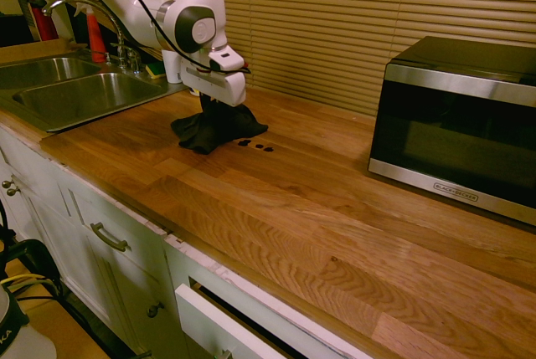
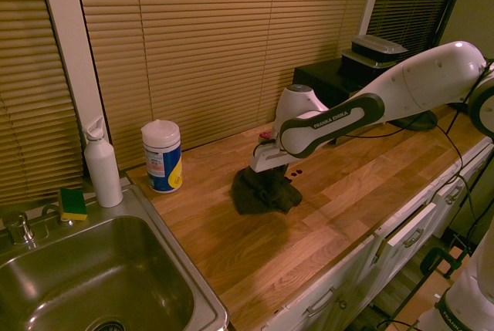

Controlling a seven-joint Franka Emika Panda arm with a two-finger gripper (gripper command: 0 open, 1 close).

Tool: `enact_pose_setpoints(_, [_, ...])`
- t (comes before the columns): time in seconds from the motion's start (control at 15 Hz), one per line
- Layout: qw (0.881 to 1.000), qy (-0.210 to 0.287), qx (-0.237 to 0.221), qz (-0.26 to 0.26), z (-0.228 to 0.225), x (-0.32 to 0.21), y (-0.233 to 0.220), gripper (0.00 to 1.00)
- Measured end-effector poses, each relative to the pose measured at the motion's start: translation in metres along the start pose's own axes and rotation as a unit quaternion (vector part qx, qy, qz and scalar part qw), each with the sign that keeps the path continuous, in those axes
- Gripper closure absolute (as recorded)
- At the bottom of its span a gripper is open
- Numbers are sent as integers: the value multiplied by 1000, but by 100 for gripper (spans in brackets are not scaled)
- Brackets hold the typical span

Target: Clear the spill

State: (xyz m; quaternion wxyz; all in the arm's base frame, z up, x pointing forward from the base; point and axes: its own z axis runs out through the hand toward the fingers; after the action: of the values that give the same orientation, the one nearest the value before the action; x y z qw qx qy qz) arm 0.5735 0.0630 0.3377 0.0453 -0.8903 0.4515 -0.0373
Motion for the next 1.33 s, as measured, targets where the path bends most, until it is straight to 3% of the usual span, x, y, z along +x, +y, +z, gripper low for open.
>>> enact_pose_setpoints(0.8, [994,-28,24,104,-20,160,155,100])
enact_pose_setpoints(1.0, [994,-31,27,96,-22,154,147,100])
enact_pose_setpoints(1.33, [999,-30,15,42,-14,67,58,100])
